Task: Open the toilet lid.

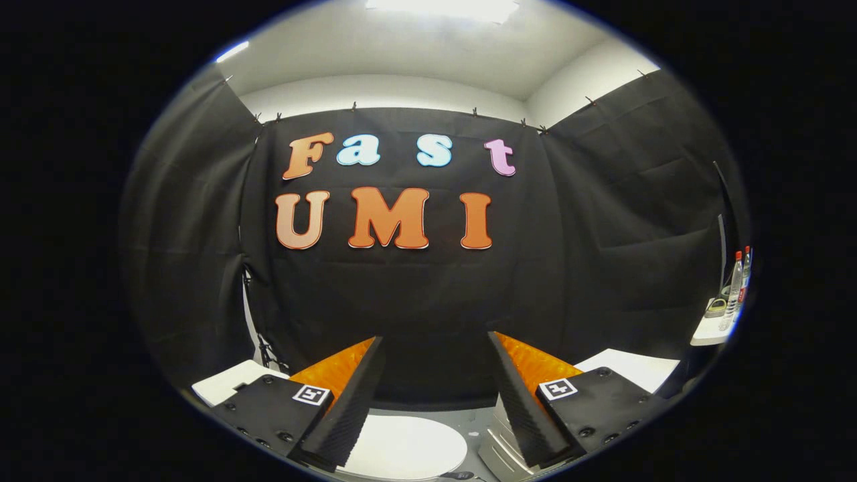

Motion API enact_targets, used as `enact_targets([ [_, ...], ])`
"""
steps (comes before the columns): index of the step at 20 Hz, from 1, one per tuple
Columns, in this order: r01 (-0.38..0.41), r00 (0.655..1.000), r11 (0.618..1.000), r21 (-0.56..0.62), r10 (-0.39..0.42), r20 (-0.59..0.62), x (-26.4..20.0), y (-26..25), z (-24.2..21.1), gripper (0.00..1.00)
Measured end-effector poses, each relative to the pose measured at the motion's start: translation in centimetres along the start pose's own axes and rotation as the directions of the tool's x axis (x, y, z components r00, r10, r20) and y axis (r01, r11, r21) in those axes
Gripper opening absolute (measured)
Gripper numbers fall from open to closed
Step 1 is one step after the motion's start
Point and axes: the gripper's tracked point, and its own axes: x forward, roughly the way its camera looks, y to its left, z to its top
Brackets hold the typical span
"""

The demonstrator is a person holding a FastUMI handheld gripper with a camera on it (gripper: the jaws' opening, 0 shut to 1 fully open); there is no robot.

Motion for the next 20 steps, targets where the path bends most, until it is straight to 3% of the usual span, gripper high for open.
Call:
enact_targets([
  [11, 0.029, 1.000, 0.999, 0.032, -0.029, -0.005, 0.5, -1.6, -2.4, 0.97],
  [20, 0.066, 0.992, 0.996, 0.063, -0.059, -0.107, 1.3, -3.7, -13.3, 0.98],
])
